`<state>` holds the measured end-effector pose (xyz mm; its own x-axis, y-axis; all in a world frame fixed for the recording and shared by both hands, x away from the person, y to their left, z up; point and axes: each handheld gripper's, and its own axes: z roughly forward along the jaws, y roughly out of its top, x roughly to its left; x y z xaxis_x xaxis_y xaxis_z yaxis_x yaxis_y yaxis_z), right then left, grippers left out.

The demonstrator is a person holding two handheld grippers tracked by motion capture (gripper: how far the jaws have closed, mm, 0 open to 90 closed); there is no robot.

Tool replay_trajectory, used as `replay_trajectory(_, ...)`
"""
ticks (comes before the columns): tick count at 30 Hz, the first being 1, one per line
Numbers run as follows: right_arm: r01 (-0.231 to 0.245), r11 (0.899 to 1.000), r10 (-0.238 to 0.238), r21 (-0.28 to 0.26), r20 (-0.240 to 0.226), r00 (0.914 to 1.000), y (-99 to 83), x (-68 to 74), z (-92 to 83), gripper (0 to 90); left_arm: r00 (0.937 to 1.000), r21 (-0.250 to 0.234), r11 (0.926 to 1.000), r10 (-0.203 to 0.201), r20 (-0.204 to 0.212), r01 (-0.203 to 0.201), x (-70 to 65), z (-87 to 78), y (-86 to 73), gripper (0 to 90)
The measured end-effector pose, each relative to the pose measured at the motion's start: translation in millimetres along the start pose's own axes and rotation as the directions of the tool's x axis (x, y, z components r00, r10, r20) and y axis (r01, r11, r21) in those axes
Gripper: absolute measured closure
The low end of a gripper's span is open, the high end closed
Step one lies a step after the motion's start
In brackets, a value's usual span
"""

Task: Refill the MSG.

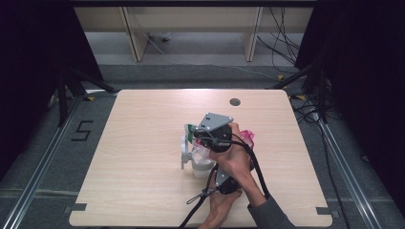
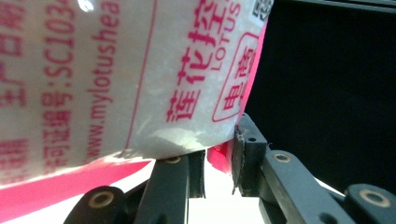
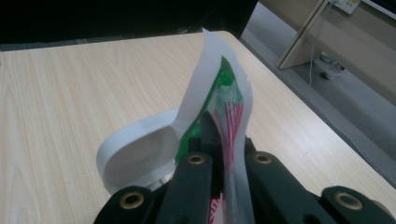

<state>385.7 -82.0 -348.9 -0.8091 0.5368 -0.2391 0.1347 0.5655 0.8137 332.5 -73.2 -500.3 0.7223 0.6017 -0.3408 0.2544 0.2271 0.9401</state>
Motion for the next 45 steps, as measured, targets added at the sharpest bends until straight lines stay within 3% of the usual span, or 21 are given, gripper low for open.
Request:
replay_trajectory(2, 0.012, 1.000, -0.012, -0.001, -0.003, 0.9999, 0.3, -0.3, 0.2, 90.0, 1.0000, -0.001, 1.0000, 0.002, 0.004, -0.002, 0.1, 0.1, -0.1, 76.6)
replay_trajectory(3, 0.017, 1.000, -0.017, -0.006, 0.000, 0.9999, 0.4, -1.0, 0.1, 90.0, 0.9962, 0.076, 0.9934, 0.087, -0.003, -0.086, 6.6, -4.6, 1.2, 76.6)
replay_trajectory(4, 0.011, 1.000, -0.011, -0.005, -0.001, 0.9999, 0.2, -1.1, -0.2, 90.0, 0.9928, 0.099, 0.9882, 0.119, -0.012, -0.117, 8.9, -5.6, 1.9, 76.6)
replay_trajectory(5, -0.011, 1.000, 0.011, 0.001, -0.007, 0.9999, 0.1, 0.0, -0.8, 90.0, 0.9999, 0.007, 0.9999, 0.015, -0.005, -0.015, 1.6, -0.2, 0.2, 76.7)
replay_trajectory(7, 0.003, 1.000, -0.003, -0.007, 0.001, 1.0000, 0.2, -0.5, -0.5, 90.0, 0.9998, 0.006, 0.9998, 0.018, -0.005, -0.018, 1.6, -0.3, 0.2, 76.6)
replay_trajectory(8, 0.000, 1.000, 0.000, -0.003, -0.001, 1.0000, 0.1, -0.3, -0.7, 90.0, 0.9955, 0.073, 0.9930, 0.094, -0.012, -0.093, 7.1, -4.4, 1.3, 76.6)
replay_trajectory(9, -0.002, 1.000, 0.002, -0.004, -0.002, 1.0000, 0.0, -0.4, -0.7, 90.0, 0.9931, 0.096, 0.9888, 0.116, -0.012, -0.115, 8.7, -5.4, 1.8, 76.7)
replay_trajectory(10, -0.011, 1.000, 0.011, 0.000, -0.005, 0.9999, 0.1, -0.1, -0.9, 90.0, 0.9934, 0.093, 0.9893, 0.114, -0.011, -0.113, 8.5, -5.5, 1.8, 76.7)
replay_trajectory(11, -0.002, 1.000, 0.002, -0.004, 0.000, 1.0000, 0.1, -0.2, -0.4, 90.0, 0.9999, 0.005, 0.9999, 0.014, -0.007, -0.014, 1.5, -0.2, 0.1, 76.6)
replay_trajectory(12, 0.003, 1.000, -0.003, -0.002, 0.001, 1.0000, 0.1, 0.0, -0.4, 90.0, 0.9998, 0.004, 0.9999, 0.016, -0.006, -0.016, 1.5, -0.2, 0.1, 76.7)
replay_trajectory(13, 0.018, 1.000, -0.018, -0.007, -0.003, 0.9998, 0.4, -0.9, -0.1, 90.0, 0.9941, 0.084, 0.9908, 0.108, -0.013, -0.107, 8.0, -5.1, 1.5, 76.7)
replay_trajectory(14, 0.017, 1.000, -0.017, -0.008, -0.002, 0.9999, 0.4, -1.2, -0.2, 90.0, 0.9930, 0.096, 0.9886, 0.118, -0.012, -0.116, 8.8, -5.6, 1.7, 76.7)
replay_trajectory(15, 0.016, 1.000, -0.016, -0.008, -0.003, 0.9999, 0.3, -1.2, -0.1, 90.0, 0.9936, 0.091, 0.9897, 0.112, -0.012, -0.111, 8.4, -5.4, 1.6, 76.7)
replay_trajectory(16, 0.013, 1.000, -0.013, -0.008, -0.002, 0.9999, 0.3, -1.0, -0.1, 90.0, 0.9993, 0.023, 0.9991, 0.035, -0.008, -0.035, 3.0, -1.5, 0.3, 76.7)
replay_trajectory(17, 0.012, 1.000, -0.012, -0.005, 0.000, 0.9999, 0.3, -0.5, -0.3, 90.0, 0.9999, 0.004, 0.9999, 0.015, -0.006, -0.015, 1.5, -0.3, 0.1, 76.6)
replay_trajectory(18, 0.018, 1.000, -0.018, -0.006, -0.004, 0.9998, 0.4, -0.8, 0.0, 90.0, 0.9942, 0.082, 0.9911, 0.106, -0.013, -0.105, 7.9, -5.1, 1.4, 76.7)
replay_trajectory(19, 0.015, 1.000, -0.015, -0.010, -0.002, 0.9999, 0.4, -1.0, -0.1, 90.0, 0.9933, 0.092, 0.9893, 0.115, -0.013, -0.113, 8.5, -5.4, 1.4, 76.7)
replay_trajectory(30, -0.005, 1.000, 0.005, -0.003, -0.005, 1.0000, 0.2, 0.1, -1.1, 90.0, 0.9944, 0.082, 0.9912, 0.105, -0.014, -0.104, 7.9, -5.0, 1.1, 76.7)
replay_trajectory(41, 0.014, 1.000, -0.014, -0.010, -0.005, 0.9999, 0.8, -0.4, -0.8, 90.0, 0.9940, 0.087, 0.9905, 0.108, -0.014, -0.107, 8.4, -5.7, 1.6, 76.7)
replay_trajectory(42, 0.006, 1.000, -0.006, -0.003, -0.007, 1.0000, 0.6, 0.3, -0.7, 90.0, 0.9998, 0.010, 0.9998, 0.018, -0.008, -0.018, 2.1, -1.0, 0.0, 76.7)
replay_trajectory(45, 0.009, 1.000, -0.009, 0.000, -0.006, 0.9999, 0.5, 1.3, 0.5, 90.0, 0.9998, 0.001, 1.0000, 0.009, -0.017, -0.009, 1.5, -0.8, -0.3, 76.6)
